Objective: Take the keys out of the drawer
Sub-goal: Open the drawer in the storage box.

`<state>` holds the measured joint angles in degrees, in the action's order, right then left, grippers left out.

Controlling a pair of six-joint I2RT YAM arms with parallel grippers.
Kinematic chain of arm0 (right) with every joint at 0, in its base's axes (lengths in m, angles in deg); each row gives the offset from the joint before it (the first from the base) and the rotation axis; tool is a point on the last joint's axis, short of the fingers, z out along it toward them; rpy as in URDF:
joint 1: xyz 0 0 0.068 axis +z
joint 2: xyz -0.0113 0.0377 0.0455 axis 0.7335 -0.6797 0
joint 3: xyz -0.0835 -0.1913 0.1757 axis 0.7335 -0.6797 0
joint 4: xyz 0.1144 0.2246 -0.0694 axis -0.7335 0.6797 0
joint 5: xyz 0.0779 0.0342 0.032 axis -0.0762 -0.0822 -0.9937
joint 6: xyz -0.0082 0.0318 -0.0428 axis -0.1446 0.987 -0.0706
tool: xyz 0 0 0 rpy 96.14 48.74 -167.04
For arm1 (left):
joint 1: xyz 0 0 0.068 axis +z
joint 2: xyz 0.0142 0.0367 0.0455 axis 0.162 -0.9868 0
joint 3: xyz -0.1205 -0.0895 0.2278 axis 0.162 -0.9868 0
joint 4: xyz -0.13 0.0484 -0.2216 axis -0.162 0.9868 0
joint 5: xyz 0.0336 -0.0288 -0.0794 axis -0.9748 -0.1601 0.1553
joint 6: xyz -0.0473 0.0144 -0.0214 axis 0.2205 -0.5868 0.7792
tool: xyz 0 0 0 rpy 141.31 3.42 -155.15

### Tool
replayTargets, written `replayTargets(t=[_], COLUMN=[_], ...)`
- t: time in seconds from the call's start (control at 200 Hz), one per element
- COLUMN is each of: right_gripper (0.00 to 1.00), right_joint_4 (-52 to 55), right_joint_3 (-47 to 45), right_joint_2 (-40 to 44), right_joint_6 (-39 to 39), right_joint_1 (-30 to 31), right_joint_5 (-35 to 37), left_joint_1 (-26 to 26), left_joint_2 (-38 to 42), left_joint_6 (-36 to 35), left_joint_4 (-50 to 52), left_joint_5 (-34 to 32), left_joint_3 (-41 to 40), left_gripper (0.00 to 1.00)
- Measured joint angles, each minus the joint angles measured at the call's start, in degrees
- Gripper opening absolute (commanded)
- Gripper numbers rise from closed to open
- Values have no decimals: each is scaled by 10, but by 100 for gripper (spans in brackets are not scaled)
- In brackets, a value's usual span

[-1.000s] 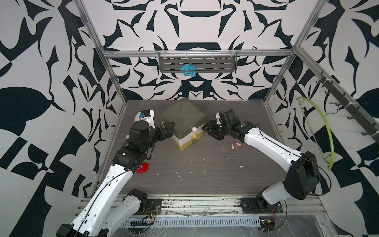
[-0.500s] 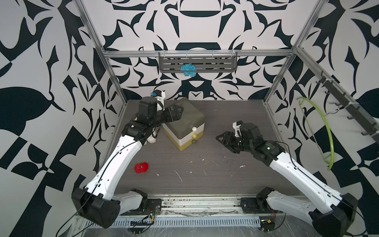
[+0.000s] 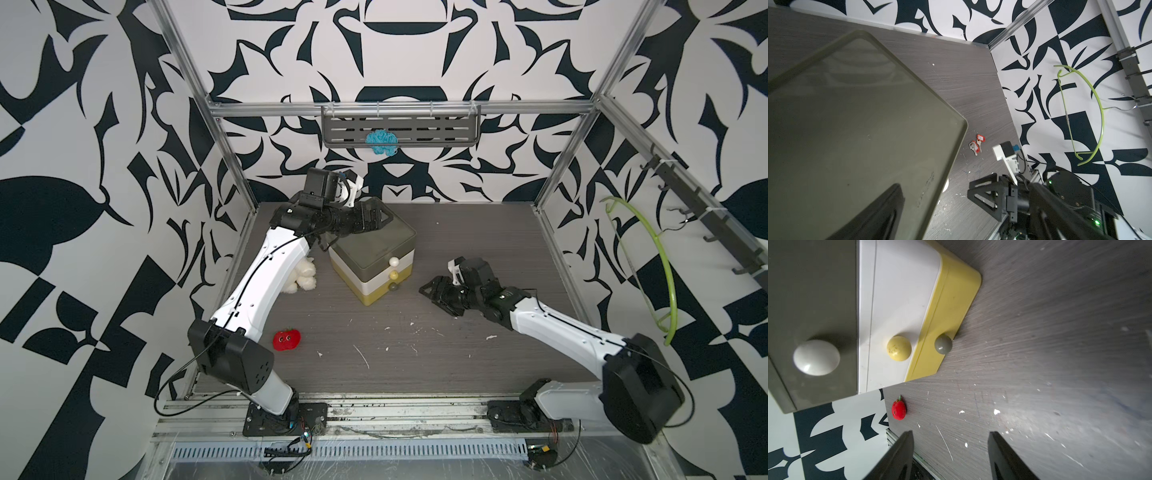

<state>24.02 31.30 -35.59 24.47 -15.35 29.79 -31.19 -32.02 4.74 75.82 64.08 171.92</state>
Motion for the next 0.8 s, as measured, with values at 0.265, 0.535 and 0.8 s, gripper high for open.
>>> replayTargets(t=[0.265,0.535,0.8], right_gripper=[60,56,53], right_joint_4=[-252,-358,-389], right_joint_3=[1,32,45], right_joint_2=[-150,-220,-249], right_joint_6=[41,64,86], right_joint_1=[0,0,0], right_joint_5=[-55,-83,-105], left_joint_1=[0,0,0], left_joint_2=[-9,-15,-17], left_joint_6=[7,21,25], left_joint_4=[23,20,15], left_joint_5=[30,37,36], left_joint_3=[-19,-49,-56], left_gripper=[99,99,99])
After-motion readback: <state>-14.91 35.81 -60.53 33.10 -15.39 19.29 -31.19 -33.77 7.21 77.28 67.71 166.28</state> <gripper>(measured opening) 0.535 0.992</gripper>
